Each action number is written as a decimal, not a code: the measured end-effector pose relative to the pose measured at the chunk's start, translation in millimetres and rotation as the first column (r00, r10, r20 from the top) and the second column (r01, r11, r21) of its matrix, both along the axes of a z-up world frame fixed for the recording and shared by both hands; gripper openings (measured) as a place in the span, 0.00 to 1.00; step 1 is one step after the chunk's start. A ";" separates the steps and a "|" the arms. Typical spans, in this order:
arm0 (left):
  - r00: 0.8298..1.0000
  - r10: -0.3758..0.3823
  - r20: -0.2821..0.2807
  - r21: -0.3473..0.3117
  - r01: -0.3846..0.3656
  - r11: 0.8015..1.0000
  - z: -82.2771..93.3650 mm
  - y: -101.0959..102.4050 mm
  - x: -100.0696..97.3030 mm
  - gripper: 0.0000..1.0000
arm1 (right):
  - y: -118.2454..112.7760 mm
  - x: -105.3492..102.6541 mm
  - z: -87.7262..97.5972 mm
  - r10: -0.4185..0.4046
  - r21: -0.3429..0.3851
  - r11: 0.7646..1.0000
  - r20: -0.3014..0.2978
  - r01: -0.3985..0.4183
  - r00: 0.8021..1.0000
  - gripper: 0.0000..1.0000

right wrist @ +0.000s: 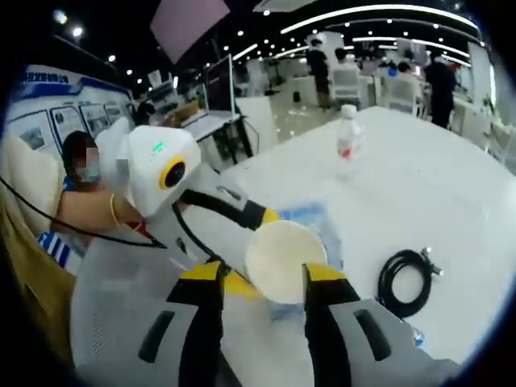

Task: Arrange the tabletop items into an orderly group along one side of the table until the central work area is clear of visible clutter.

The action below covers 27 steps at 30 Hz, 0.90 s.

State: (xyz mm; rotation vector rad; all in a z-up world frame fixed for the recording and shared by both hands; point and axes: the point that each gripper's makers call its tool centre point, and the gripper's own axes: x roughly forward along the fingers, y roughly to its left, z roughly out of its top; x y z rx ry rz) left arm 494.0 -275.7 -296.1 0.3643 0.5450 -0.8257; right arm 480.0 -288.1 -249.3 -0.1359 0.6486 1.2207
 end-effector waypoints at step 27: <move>0.986 0.119 0.117 -0.091 -0.109 0.990 32.9 11.6 42.8 0.38 | -20.8 12.6 -10.7 -0.082 0.048 0.996 0.027 0.080 0.996 1.00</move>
